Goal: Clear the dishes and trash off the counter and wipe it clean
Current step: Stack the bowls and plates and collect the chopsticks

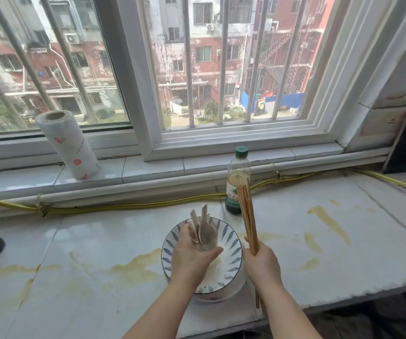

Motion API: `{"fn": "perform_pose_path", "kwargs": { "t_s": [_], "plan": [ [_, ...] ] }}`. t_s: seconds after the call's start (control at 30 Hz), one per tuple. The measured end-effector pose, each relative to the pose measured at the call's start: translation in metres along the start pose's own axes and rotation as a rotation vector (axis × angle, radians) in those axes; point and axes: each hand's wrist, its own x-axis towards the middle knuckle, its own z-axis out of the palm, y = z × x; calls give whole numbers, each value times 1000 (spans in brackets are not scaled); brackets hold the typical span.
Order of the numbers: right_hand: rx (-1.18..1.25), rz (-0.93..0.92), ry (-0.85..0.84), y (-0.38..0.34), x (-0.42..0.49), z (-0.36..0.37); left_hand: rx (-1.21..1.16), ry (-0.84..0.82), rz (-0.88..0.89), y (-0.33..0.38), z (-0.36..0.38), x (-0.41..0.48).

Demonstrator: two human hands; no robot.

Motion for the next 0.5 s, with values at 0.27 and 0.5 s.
{"fn": "perform_pose_path", "kwargs": {
  "t_s": [0.27,0.5],
  "plan": [
    [62,36,-49,-2,1,2,-65,-121,-43,-8,-1,3],
    [163,98,-53,3,5,8,-105,275,182,-25,-24,-11]
  ]
}}
